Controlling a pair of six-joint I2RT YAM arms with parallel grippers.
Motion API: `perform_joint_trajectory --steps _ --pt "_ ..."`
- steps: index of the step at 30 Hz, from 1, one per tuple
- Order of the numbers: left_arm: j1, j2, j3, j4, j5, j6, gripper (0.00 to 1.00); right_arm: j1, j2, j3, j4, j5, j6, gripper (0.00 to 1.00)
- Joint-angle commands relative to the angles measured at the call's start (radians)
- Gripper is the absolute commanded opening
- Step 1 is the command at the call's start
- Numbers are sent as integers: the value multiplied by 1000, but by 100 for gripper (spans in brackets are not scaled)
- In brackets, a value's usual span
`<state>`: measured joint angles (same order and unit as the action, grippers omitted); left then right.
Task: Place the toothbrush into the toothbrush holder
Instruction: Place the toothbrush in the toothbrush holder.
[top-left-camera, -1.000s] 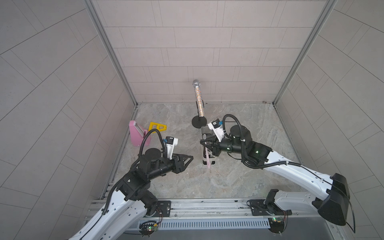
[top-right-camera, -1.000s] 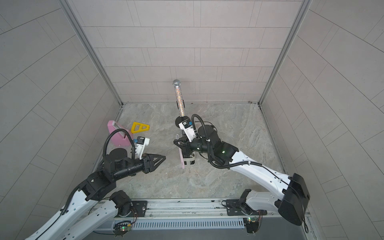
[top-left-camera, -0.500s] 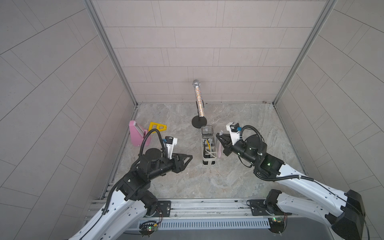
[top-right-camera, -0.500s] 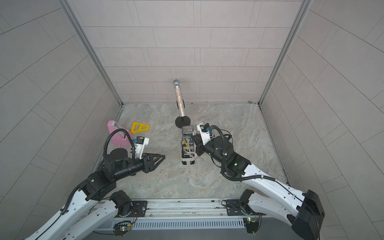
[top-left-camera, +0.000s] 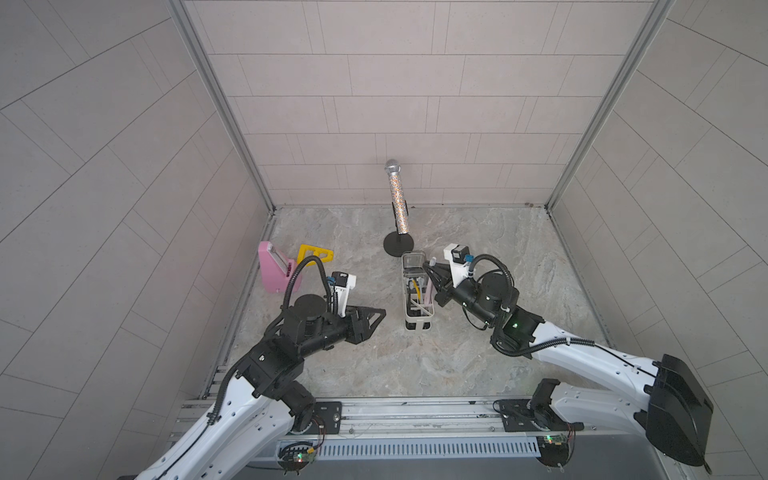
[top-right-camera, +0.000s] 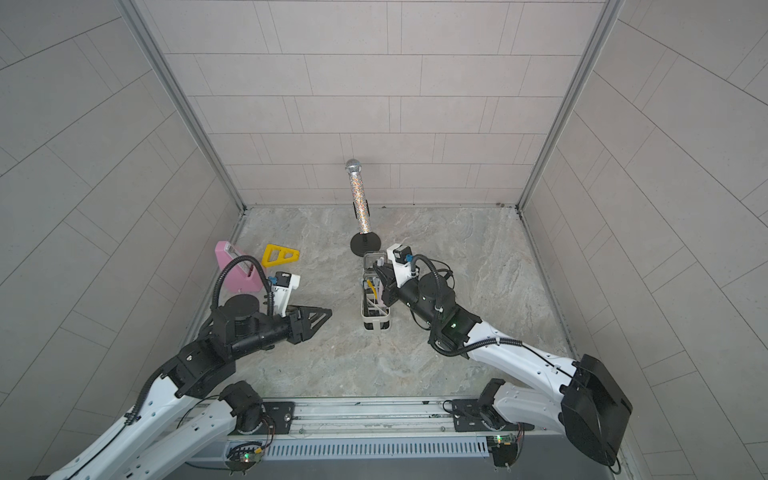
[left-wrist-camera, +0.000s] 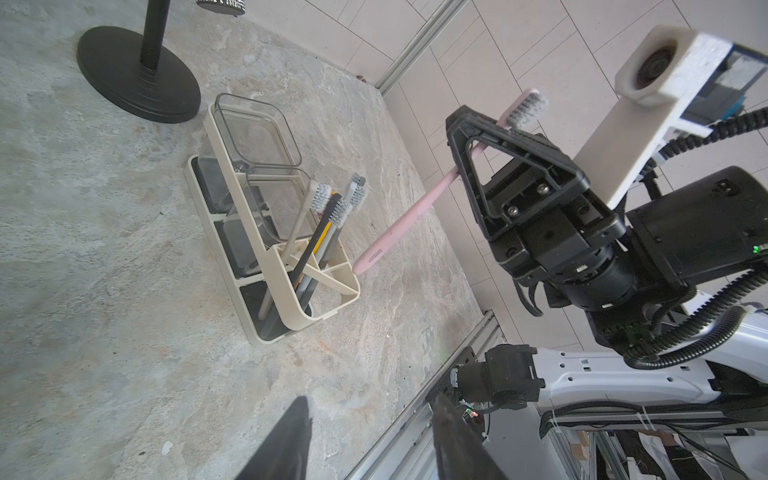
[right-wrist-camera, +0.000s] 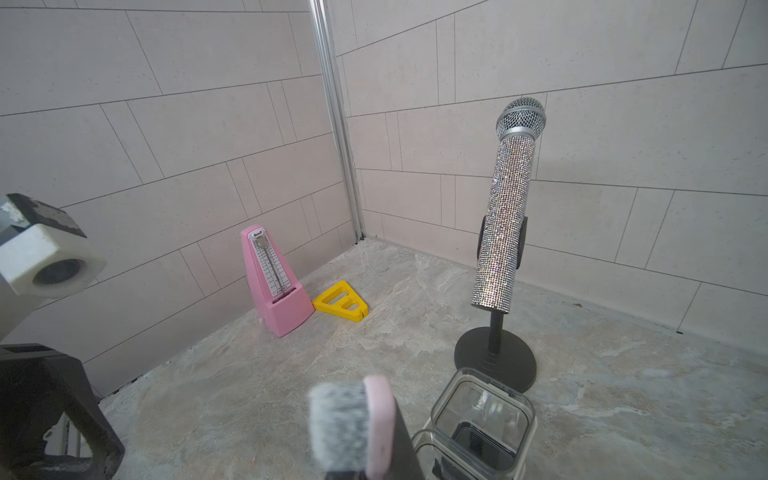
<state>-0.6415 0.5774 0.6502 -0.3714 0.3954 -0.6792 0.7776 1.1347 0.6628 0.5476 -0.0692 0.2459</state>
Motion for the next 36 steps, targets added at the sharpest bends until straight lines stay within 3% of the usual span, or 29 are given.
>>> perform_joint_trajectory --steps 1,17,30,36 --pt "0 -10 -3 28 -8 18 51 -1 24 -13 101 8 -13 2" --pt "0 -21 -7 24 -4 25 51 0 102 -76 228 1 7 2" --pt "0 -28 -22 45 -3 16 51 16 -18 -45 129 -6 -14 2" --pt "0 -29 -25 55 3 8 51 37 4 -55 159 0 -10 2"
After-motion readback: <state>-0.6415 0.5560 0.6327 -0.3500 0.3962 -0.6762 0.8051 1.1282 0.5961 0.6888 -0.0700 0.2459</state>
